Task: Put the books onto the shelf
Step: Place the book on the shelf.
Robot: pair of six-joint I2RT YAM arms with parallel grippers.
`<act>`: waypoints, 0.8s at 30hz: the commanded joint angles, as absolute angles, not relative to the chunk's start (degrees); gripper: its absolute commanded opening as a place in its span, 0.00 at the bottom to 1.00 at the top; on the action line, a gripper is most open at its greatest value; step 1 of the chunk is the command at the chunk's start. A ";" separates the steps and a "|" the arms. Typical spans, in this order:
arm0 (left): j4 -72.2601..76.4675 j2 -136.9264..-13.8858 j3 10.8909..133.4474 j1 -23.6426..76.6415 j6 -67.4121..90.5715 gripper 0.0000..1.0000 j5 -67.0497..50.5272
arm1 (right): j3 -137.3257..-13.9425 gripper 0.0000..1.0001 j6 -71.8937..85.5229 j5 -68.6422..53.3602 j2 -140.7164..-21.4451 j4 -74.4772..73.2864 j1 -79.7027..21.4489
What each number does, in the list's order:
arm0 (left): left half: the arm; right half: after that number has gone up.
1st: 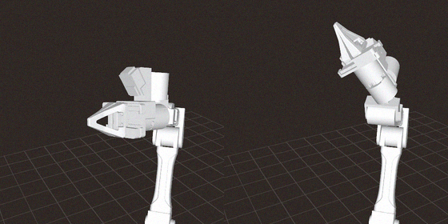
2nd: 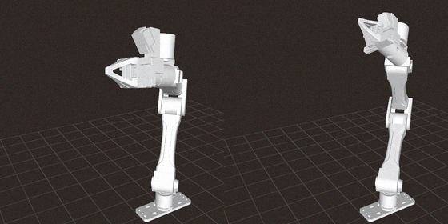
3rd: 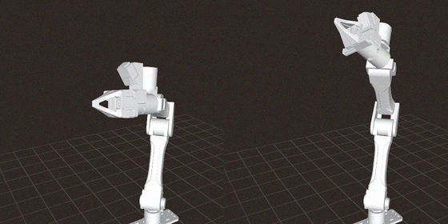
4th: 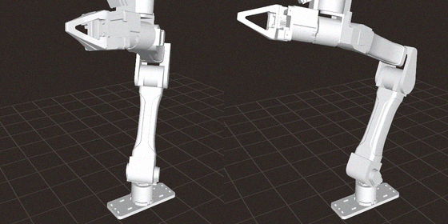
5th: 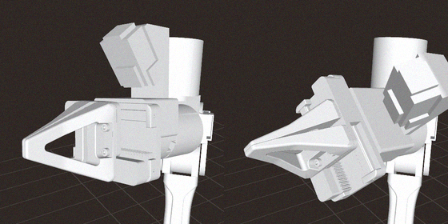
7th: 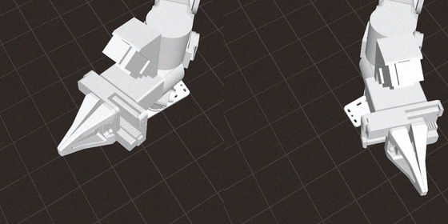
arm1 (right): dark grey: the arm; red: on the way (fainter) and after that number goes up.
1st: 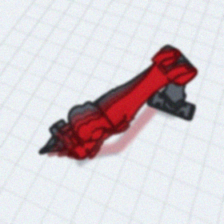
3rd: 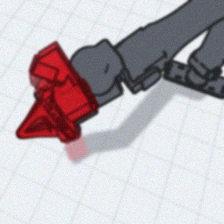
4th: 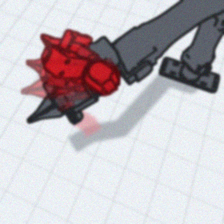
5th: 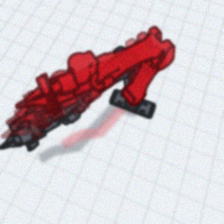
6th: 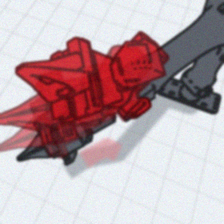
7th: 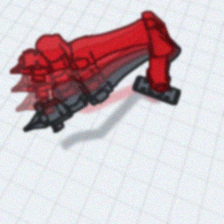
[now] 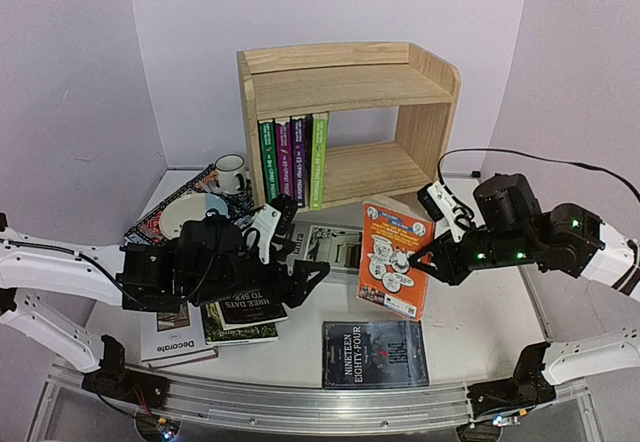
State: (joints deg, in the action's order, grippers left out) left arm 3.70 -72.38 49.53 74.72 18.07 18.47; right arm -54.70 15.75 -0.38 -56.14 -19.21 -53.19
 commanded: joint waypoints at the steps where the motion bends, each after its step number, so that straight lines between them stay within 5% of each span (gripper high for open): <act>1: 2.74 -70.36 49.03 73.58 20.91 0.90 19.43 | -58.78 0.00 9.27 8.13 -55.04 -9.17 -53.14; 24: -3.68 -66.64 48.00 73.20 24.75 0.90 24.62 | -67.00 0.00 3.43 15.94 -64.76 7.61 -53.09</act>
